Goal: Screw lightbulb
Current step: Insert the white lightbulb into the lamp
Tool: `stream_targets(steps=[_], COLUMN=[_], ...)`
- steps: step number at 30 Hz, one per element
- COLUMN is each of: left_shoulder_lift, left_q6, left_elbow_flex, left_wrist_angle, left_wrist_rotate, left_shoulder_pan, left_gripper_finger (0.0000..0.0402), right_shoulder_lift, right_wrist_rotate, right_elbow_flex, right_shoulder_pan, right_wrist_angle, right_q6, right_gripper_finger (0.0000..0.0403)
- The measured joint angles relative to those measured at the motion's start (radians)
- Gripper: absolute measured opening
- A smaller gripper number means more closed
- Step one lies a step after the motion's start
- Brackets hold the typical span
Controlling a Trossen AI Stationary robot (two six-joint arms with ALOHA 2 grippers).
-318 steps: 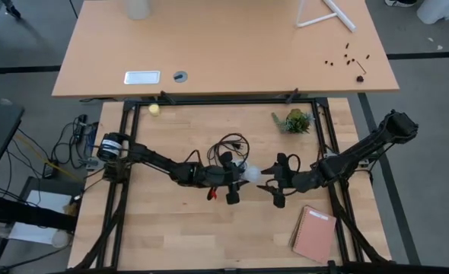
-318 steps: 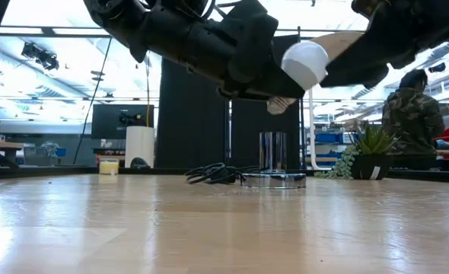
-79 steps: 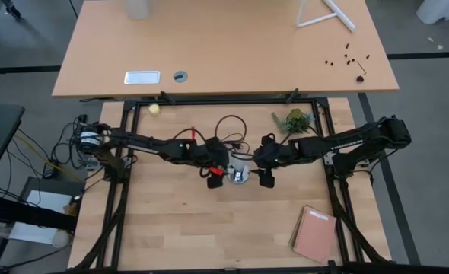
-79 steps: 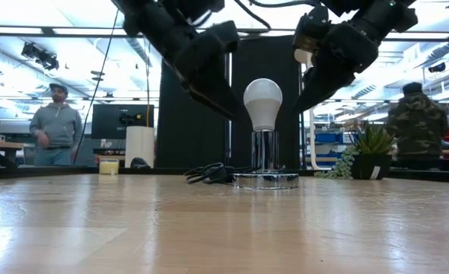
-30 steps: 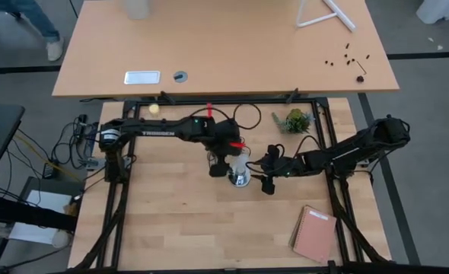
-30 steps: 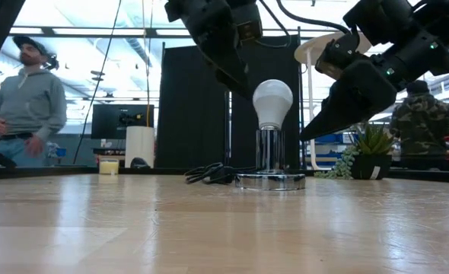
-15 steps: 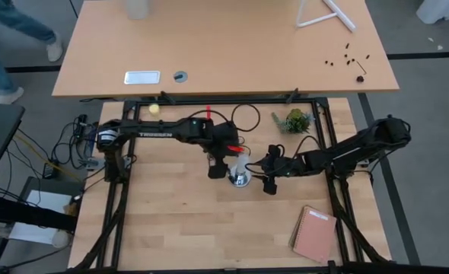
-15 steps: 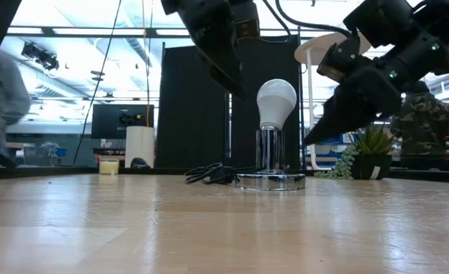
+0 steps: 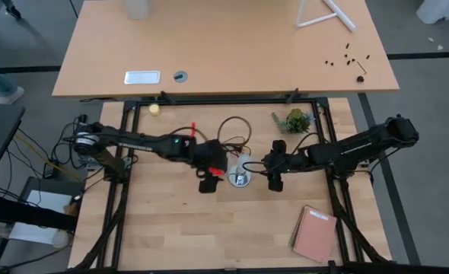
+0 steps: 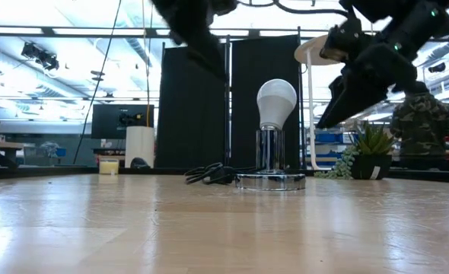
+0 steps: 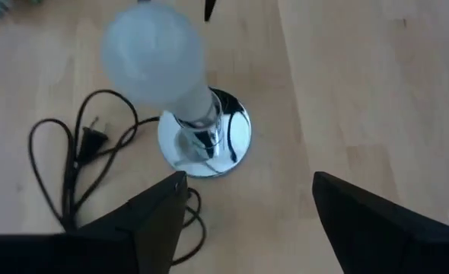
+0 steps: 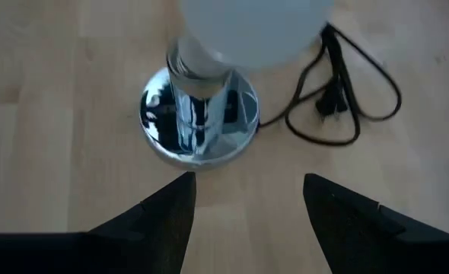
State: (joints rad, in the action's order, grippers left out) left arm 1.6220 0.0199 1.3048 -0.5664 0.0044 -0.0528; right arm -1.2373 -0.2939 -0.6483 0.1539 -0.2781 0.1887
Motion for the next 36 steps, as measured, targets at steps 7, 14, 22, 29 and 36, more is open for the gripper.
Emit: stream_targets(steps=[7,14,22,29,36], left_shoulder_lift=[-0.079,-0.017,0.09,0.212,0.254], left_q6=[-0.123,-0.163,-0.194,-0.18,-0.155], left_elbow_flex=[-0.353,-0.551,-0.597,-0.597,-0.611], left_wrist_angle=[0.5,0.927,1.132,1.302,1.388], left_wrist_rotate=[-0.088,-0.143,-0.15,-0.173,-0.261], left_shoulder_pan=[-0.029,-0.048,-0.047,-0.044,-0.038], left_gripper_finger=[0.0267,0.0266,0.0266,0.028,0.0335], right_shoulder_lift=[-0.005,-0.007,-0.042,-0.124,-0.154], right_wrist_rotate=[0.0,0.015,0.16,0.226,0.275], right_elbow_flex=[-0.171,-0.32,-0.403,-0.463,-0.481], right_shoulder_pan=[-0.001,-0.015,-0.071,-0.137,-0.198], right_wrist_angle=[-0.186,-0.344,-0.357,-0.373,-0.373], right_q6=[-0.046,-0.063,-0.14,-0.22,-0.295], right_gripper_finger=[0.0256,0.0277,0.0332,0.0388,0.0393])
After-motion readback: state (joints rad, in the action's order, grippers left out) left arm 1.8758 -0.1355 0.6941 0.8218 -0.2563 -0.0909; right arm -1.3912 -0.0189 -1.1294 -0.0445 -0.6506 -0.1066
